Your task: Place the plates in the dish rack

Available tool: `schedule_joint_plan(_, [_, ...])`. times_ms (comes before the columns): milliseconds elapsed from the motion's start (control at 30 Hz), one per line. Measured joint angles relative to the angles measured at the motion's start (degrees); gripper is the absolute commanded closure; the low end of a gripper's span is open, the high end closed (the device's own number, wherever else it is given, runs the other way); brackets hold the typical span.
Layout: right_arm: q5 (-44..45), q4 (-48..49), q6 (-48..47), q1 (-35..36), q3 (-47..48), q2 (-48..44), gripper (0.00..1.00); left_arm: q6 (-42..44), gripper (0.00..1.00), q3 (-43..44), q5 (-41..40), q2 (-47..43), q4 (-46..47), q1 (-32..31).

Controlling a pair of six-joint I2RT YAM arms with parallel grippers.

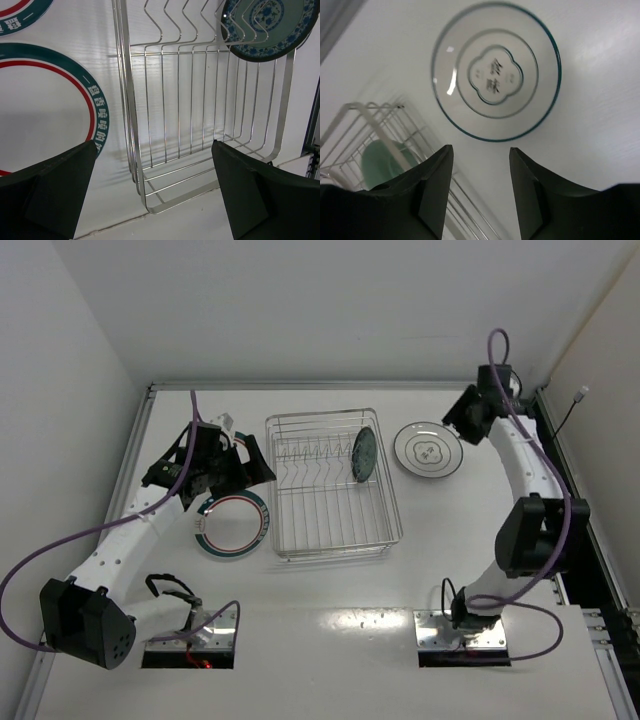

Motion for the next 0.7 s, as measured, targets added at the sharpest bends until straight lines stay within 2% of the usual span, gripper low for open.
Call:
schedule_joint_plan(133, [-15.2, 10.9, 7.1, -9.6, -17.0, 2.1, 0.55, 0.0, 0.01, 0.0, 0.0, 0.0, 0.0, 0.0])
schedule_joint_plan(233, [-21.9, 14.4, 10.3, -12.7, -23.0, 6.4, 0.55, 0.0, 0.01, 0.0, 0.0, 0.0, 0.0, 0.0])
schedule_joint_plan(367, [-25.4, 15.3, 10.9, -13.1, -21.2, 12.0, 0.58, 0.0, 0.01, 0.0, -0.1, 0.0, -0.1, 0.0])
schedule_joint_plan(700, [-26.1, 15.3, 11.4, -13.0, -11.3, 22.8, 0.65, 0.0, 0.01, 0.0, -1.4, -0.3, -1.2, 0.0])
